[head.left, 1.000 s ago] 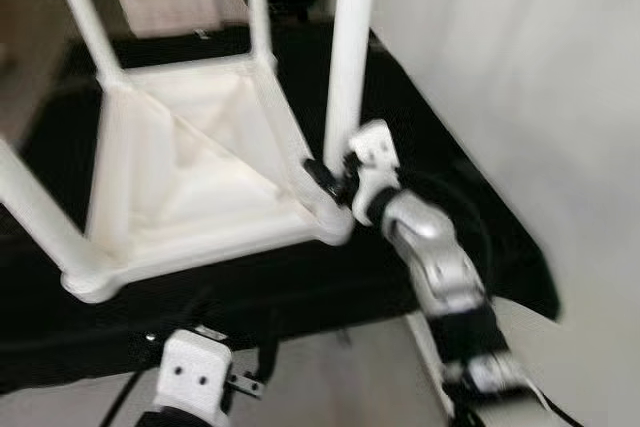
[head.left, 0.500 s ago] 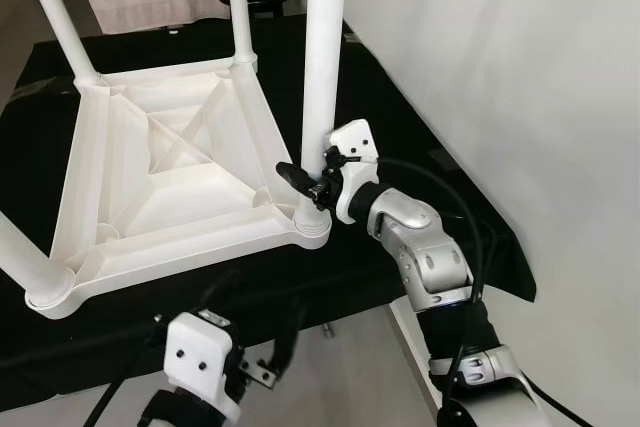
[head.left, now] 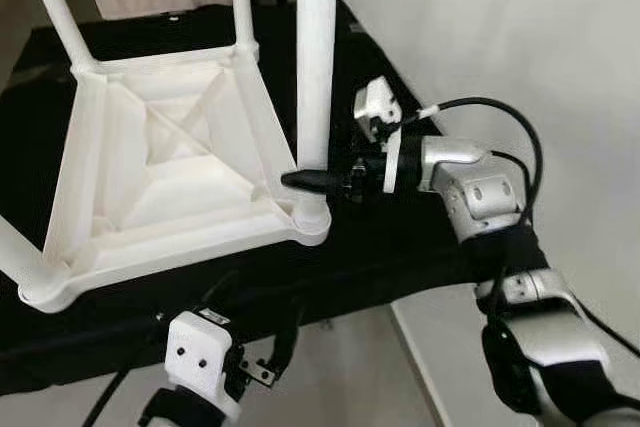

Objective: Building children table

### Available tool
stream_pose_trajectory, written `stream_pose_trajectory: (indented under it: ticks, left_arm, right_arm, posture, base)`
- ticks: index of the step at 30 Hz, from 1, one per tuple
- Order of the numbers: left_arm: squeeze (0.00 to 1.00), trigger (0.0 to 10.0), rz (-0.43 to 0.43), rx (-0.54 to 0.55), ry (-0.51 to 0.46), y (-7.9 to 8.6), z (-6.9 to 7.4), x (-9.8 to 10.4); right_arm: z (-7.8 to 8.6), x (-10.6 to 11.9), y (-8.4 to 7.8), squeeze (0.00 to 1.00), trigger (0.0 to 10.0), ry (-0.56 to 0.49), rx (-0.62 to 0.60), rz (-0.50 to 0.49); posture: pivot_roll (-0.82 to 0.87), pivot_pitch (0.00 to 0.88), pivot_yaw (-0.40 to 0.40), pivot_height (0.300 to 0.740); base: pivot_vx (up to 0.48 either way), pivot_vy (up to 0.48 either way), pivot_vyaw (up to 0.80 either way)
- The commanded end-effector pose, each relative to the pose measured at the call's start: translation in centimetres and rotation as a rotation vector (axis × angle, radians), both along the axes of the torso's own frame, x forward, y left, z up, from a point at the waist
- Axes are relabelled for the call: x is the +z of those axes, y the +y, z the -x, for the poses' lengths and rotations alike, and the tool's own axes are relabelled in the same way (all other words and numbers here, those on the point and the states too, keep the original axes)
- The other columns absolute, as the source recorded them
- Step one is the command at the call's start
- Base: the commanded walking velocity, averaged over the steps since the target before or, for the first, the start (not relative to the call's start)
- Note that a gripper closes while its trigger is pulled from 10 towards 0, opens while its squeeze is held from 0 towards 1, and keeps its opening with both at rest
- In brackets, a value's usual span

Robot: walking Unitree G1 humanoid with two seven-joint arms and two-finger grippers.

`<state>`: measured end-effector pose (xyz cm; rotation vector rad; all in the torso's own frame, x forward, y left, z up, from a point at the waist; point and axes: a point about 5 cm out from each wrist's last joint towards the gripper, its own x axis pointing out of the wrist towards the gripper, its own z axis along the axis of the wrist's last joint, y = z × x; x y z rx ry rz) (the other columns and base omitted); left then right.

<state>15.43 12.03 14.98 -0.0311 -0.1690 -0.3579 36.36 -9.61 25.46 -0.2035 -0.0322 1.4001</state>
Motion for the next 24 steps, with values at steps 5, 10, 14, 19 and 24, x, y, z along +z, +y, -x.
stream_pose_trajectory:
  ticks: [5, 10, 14, 19, 24]
  left_arm:
    - [0.00, 10.0, 0.000, -0.005, 0.018, -0.1, 0.5, -0.2]
    - [0.00, 10.0, 0.000, 0.001, 0.017, -0.1, 0.5, -0.2]
    - [0.00, 10.0, 0.002, 0.000, 0.016, -0.2, 0.5, -0.2]
    - [0.00, 10.0, 0.007, -0.005, 0.016, -0.3, 0.5, -0.2]
    - [0.00, 10.0, 0.007, -0.004, 0.015, 0.0, 0.5, -0.1]
  right_arm:
    - [-0.1, 0.2, 2.1, 0.00, 10.0, 0.041, 0.131, -0.010]
    - [0.2, -0.5, 2.2, 0.00, 0.0, 0.070, 0.184, -0.010]
    - [0.1, -0.7, 1.8, 0.00, 0.0, 0.070, 0.200, -0.015]
    - [-0.6, -1.4, -0.6, 0.00, 0.0, 0.016, -0.070, -0.079]
    - [0.0, -2.2, -1.7, 0.00, 0.0, 0.064, -0.302, -0.182]
  posture:
    - [0.01, 0.181, -0.068, 0.740]
    - [-0.01, 0.181, -0.073, 0.740]
    - [-0.02, 0.178, -0.074, 0.740]
    - [-0.04, 0.186, -0.070, 0.740]
    - [-0.04, 0.194, -0.069, 0.740]
  base:
    - [0.000, 0.000, 0.00]
    - [0.000, 0.000, 0.00]
    - [0.000, 0.000, 0.00]
    - [0.000, 0.000, 0.00]
    - [0.000, 0.000, 0.00]
